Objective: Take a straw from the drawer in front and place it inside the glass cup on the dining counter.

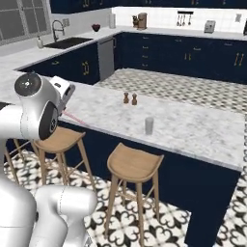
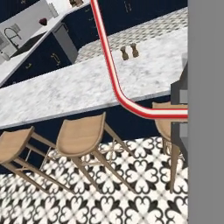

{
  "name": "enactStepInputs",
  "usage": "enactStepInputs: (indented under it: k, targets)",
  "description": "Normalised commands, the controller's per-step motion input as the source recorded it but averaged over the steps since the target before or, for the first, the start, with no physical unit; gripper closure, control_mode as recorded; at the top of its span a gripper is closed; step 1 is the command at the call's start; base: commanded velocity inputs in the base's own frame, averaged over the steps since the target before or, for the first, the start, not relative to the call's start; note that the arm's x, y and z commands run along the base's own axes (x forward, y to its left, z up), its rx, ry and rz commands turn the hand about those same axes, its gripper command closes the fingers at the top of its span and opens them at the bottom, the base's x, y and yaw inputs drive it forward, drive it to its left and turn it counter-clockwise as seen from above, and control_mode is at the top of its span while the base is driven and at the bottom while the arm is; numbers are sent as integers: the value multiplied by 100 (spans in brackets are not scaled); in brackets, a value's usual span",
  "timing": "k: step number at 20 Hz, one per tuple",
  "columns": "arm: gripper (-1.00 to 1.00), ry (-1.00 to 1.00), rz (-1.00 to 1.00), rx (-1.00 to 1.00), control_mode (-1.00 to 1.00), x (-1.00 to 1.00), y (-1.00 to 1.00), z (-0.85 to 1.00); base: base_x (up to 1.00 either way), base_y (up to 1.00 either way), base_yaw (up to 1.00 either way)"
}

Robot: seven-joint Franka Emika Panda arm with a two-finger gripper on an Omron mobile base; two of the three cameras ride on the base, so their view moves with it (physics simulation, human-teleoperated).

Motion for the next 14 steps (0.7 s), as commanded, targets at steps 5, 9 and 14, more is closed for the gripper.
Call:
enactStepInputs:
  k: [5, 9, 14]
  targets:
    - [100, 0, 0, 0, 100, 0, 0, 0, 20, 53, -32]
    - [100, 0, 0, 0, 100, 0, 0, 0, 21, 50, -28]
    - [100, 0, 0, 0, 100, 0, 0, 0, 31, 43, -29]
